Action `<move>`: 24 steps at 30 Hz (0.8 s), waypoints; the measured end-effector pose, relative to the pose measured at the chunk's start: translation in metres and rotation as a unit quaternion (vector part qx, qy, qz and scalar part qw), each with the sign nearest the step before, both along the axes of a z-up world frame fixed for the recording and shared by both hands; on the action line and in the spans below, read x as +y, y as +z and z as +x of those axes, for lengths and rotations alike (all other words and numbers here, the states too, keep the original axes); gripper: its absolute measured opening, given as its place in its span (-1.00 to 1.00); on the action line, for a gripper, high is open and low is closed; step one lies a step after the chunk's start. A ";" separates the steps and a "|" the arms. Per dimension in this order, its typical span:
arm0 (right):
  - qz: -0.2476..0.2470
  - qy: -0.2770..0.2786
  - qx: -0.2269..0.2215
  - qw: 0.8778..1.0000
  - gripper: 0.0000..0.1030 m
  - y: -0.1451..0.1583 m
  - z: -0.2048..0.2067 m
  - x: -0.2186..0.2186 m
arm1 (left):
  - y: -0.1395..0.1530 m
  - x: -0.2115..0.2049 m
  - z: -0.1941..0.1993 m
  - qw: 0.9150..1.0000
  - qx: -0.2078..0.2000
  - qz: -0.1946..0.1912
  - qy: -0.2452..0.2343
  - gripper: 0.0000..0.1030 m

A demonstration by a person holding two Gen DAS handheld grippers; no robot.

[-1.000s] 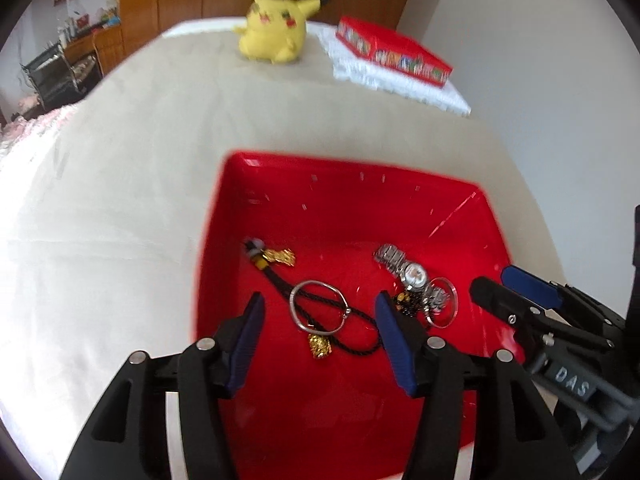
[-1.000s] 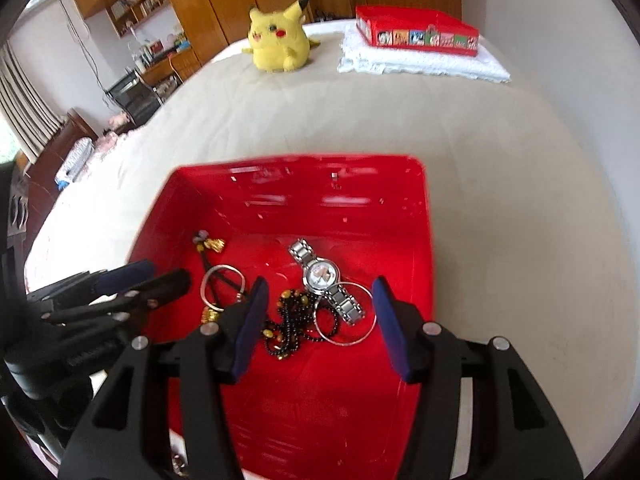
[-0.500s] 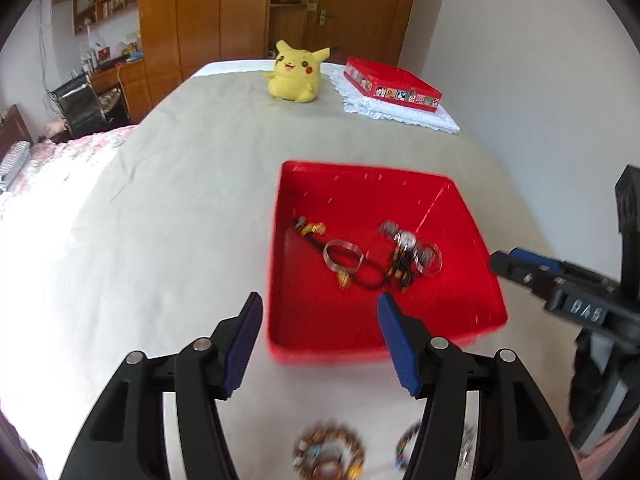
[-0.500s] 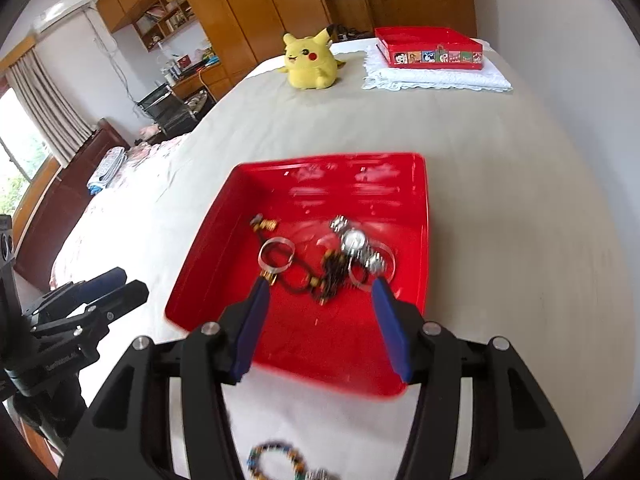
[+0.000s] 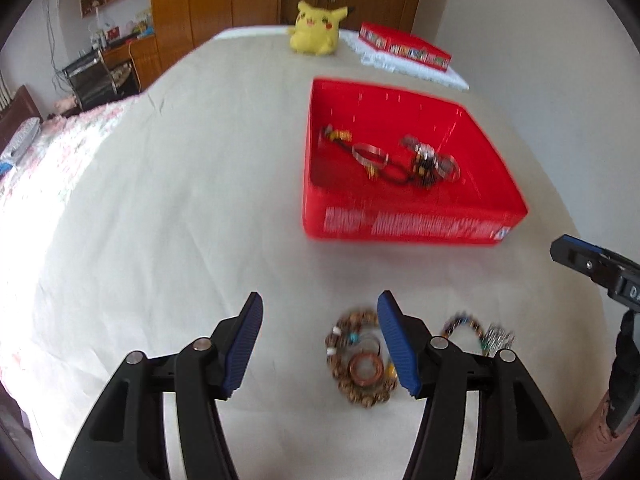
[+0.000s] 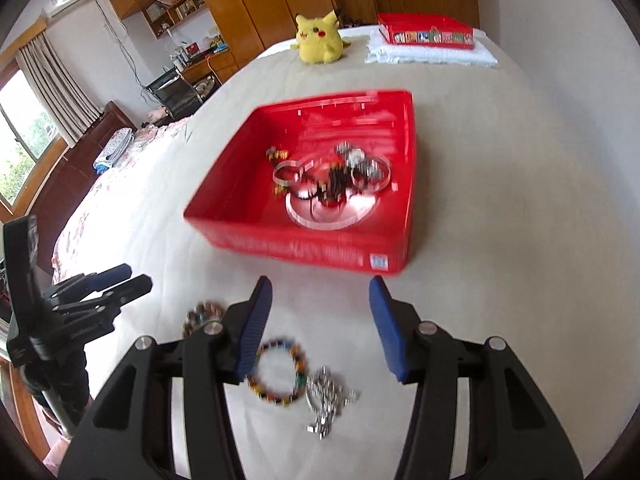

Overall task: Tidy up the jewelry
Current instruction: 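Withdraw both tools from the red box back to the remaining jewelry, then grasp the silver chain with the right tool while the left tool grasps the multicolour bead bracelet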

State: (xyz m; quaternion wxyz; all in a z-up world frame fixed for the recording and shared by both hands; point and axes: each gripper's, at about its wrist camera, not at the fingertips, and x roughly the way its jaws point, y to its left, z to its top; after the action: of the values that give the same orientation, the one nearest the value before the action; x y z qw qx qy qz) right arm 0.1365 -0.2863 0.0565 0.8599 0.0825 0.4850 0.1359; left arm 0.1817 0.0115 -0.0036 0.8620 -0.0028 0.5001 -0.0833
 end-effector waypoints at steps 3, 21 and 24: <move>0.011 0.010 0.026 1.000 -0.19 -0.017 -0.008 0.000 | -0.014 -0.001 -0.007 1.000 0.013 0.002 -0.002 0.16; -0.014 0.030 0.103 0.994 -0.27 -0.074 -0.036 0.001 | -0.036 -0.031 -0.041 0.999 0.039 -0.025 -0.025 -0.09; -0.024 0.035 0.102 0.994 -0.27 -0.076 -0.035 0.005 | -0.035 -0.038 -0.043 0.998 0.039 -0.028 -0.030 -0.09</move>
State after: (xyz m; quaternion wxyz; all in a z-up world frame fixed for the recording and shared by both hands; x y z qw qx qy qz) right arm 0.1018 -0.2817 -0.0195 0.8022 0.0581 0.5762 0.1454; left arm 0.1383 -0.0264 -0.0390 0.8385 -0.0149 0.5306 -0.1231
